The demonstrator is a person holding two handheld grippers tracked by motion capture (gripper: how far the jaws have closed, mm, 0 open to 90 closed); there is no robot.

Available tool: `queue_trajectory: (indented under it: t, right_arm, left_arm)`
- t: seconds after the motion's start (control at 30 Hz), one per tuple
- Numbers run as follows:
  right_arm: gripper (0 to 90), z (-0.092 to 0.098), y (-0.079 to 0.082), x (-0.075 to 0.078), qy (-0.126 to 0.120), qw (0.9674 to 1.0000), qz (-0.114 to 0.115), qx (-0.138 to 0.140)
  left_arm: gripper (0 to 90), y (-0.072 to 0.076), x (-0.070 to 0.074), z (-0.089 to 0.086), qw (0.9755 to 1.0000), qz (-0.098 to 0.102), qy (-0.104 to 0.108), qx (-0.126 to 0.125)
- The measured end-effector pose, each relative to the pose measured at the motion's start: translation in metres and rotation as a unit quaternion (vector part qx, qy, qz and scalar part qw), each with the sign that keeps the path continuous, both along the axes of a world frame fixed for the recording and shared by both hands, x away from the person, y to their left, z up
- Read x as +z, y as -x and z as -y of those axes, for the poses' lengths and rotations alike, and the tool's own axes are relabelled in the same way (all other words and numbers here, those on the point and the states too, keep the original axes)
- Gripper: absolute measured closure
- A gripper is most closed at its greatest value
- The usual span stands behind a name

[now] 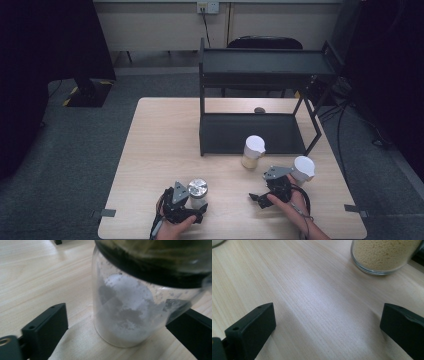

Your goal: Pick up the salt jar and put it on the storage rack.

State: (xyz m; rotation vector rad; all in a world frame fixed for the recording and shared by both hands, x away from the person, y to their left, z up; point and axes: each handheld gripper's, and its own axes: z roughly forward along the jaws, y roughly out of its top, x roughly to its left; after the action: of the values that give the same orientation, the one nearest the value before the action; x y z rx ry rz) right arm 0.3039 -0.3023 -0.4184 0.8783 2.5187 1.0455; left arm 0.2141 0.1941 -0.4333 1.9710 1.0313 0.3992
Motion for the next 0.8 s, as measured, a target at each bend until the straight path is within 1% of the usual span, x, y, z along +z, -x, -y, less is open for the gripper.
queue_trajectory:
  t: [0.03,0.1,0.23,0.3,0.33,0.4,0.53,0.67,0.8]
  right_arm:
    - [0.0,0.0,0.0,0.0,0.0,1.0,0.0,0.0]
    - [0.0,0.0,0.0,0.0,0.0,1.0,0.0,0.0]
    - [0.0,0.0,0.0,0.0,0.0,1.0,0.0,0.0]
    - [0.0,0.0,0.0,0.0,0.0,1.0,0.0,0.0]
    - [0.0,0.0,0.0,0.0,0.0,1.0,0.0,0.0]
    - [0.0,0.0,0.0,0.0,0.0,1.0,0.0,0.0]
    - [0.0,0.0,0.0,0.0,0.0,1.0,0.0,0.0]
    - [0.0,0.0,0.0,0.0,0.0,1.0,0.0,0.0]
    - [0.0,0.0,0.0,0.0,0.0,1.0,0.0,0.0]
  left_arm:
    - [6.0,0.0,0.0,0.0,1.0,0.0,0.0,0.0]
    - [6.8,0.0004,-0.0019,-0.0005,0.9999,0.006,0.008,0.0]
    - [8.9,0.0008,-0.0019,0.0003,0.9999,0.01,0.006,0.0]
    - [9.7,0.0001,-0.003,-0.0005,0.9999,0.011,0.01,-0.003]
    - [12.1,0.0,-0.0031,0.0003,0.9999,0.011,0.008,-0.003]
    - [12.6,-0.0002,-0.0032,0.0003,0.9999,0.011,0.009,-0.003]
    - [16.2,0.0005,-0.0034,0.0019,0.9998,0.015,0.009,-0.005]
    - [18.2,-0.0002,-0.0028,0.0024,0.9998,0.014,0.008,-0.006]
    - [23.7,0.0006,-0.0028,0.0041,0.9997,0.02,0.007,-0.01]
